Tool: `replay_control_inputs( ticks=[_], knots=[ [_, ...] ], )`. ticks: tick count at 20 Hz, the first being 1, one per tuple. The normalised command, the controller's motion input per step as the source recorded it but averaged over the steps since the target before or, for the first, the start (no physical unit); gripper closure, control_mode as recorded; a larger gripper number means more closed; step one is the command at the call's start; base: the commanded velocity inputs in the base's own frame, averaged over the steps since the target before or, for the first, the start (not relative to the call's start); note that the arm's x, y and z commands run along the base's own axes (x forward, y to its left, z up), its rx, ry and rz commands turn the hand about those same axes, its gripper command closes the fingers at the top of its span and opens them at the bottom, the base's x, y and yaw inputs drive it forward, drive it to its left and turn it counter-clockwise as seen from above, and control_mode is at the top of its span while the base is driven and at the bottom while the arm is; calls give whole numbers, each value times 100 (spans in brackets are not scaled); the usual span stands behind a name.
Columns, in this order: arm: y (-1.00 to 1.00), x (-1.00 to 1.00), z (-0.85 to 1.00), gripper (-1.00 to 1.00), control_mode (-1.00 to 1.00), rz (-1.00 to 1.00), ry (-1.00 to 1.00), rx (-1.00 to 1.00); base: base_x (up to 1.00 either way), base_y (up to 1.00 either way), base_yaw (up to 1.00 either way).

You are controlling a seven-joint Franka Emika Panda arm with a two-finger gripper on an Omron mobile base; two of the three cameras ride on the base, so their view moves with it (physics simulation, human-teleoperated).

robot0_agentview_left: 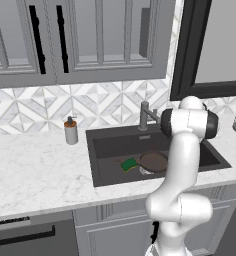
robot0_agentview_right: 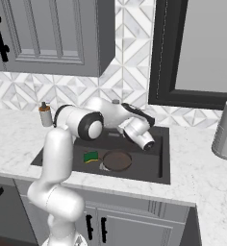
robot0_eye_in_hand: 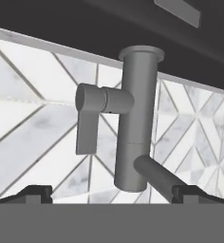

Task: Pick the pan and sponge and place them into the sink. Then turn on the water.

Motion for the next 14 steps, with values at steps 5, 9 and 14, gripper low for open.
replay_control_inputs(
  ticks=[5,9,14],
  knots=[
    [6,0,3,-100,-100,-5,0,0,0,0,0],
    [1,0,0,-100,-100,-6,0,0,0,0,0],
    [0,0,6,-100,-100,-4,0,0,0,0,0]
  ],
)
